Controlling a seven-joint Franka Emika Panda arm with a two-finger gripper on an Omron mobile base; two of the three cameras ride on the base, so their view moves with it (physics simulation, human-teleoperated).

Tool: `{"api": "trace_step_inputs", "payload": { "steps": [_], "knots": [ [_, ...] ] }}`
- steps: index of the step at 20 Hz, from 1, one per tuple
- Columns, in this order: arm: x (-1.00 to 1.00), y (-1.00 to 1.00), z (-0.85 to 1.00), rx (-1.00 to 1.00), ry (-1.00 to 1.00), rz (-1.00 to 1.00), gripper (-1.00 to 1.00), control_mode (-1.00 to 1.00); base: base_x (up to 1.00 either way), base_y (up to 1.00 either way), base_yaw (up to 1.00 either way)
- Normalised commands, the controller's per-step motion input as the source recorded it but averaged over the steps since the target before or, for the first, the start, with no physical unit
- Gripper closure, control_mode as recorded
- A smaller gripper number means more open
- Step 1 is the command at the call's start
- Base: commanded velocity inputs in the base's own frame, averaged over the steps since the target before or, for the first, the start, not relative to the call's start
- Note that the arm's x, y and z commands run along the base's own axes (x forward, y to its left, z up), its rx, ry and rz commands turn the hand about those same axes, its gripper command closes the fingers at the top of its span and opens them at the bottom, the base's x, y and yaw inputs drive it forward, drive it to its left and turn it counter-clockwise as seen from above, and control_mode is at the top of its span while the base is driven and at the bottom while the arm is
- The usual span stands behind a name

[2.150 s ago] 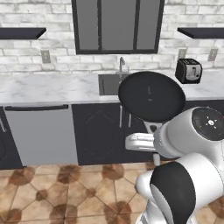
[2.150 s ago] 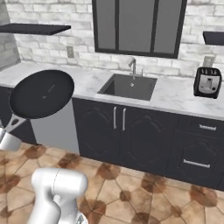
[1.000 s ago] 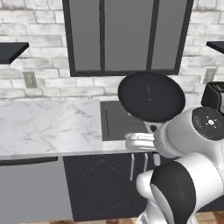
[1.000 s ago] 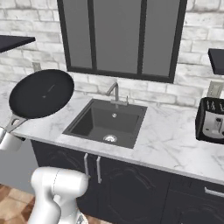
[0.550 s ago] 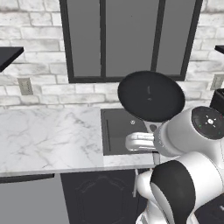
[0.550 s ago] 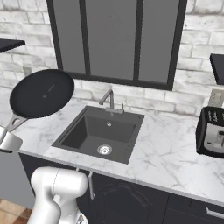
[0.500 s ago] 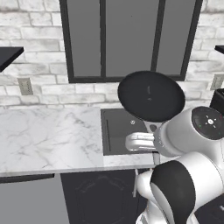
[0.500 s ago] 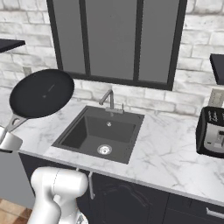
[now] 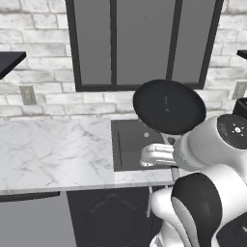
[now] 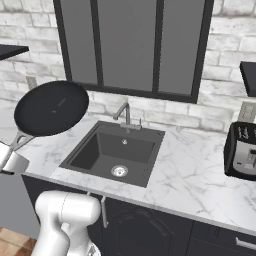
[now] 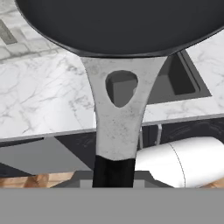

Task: Move the pot and pan from the stove into the sink.

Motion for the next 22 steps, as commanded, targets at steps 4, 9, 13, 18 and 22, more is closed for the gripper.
{"api": "trace_step_inputs", "payload": {
  "steps": [4,9,13,18,22],
  "knots": [
    [0.20,-0.49,0.00,0.12,0.19,0.01,1.00,-1.00,0.00,0.00,0.00],
    [0.18,-0.49,-0.02,0.08,0.24,0.04,1.00,-1.00,0.00,0.00,0.00],
    [0.22,-0.32,-0.04,0.02,0.25,0.05,1.00,-1.00,0.00,0.00,0.00],
    [0.10,-0.23,-0.05,0.00,0.21,0.07,1.00,-1.00,0.00,0.00,0.00],
    [0.09,-0.13,-0.12,-0.01,0.24,0.05,1.00,-1.00,0.00,0.00,0.00]
  ]
}}
